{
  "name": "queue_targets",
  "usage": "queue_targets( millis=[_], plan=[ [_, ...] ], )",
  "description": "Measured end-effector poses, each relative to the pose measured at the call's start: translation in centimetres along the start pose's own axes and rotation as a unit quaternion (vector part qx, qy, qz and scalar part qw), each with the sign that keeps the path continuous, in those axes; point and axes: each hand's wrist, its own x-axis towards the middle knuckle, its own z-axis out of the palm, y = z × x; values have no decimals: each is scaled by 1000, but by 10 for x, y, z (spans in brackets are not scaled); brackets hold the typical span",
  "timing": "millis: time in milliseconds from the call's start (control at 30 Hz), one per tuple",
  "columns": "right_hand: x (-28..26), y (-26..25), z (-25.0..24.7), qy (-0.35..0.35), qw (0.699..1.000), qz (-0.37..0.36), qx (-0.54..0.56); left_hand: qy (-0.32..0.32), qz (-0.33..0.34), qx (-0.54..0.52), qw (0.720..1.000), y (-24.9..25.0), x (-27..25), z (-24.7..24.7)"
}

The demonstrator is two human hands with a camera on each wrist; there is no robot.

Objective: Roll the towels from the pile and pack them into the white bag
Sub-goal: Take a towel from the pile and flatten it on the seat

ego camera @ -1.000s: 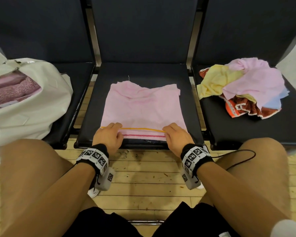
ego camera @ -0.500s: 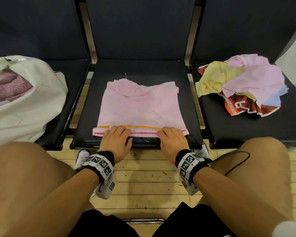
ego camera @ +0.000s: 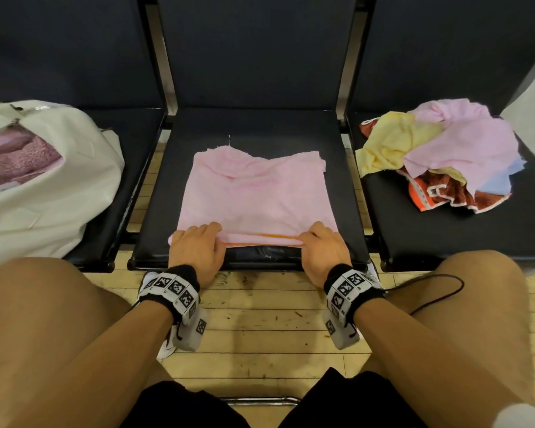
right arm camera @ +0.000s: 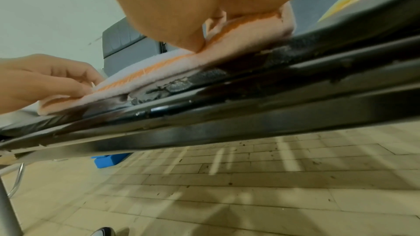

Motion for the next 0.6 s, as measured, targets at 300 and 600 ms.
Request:
queue_targets(
  millis=[300, 600],
  plan=[
    [9, -3, 5, 117, 991, -57, -19, 81, 28, 6, 996, 0, 5, 6],
    [3, -6, 14, 71, 996, -58, 4, 38, 54, -20, 998, 3, 2, 10]
  ],
)
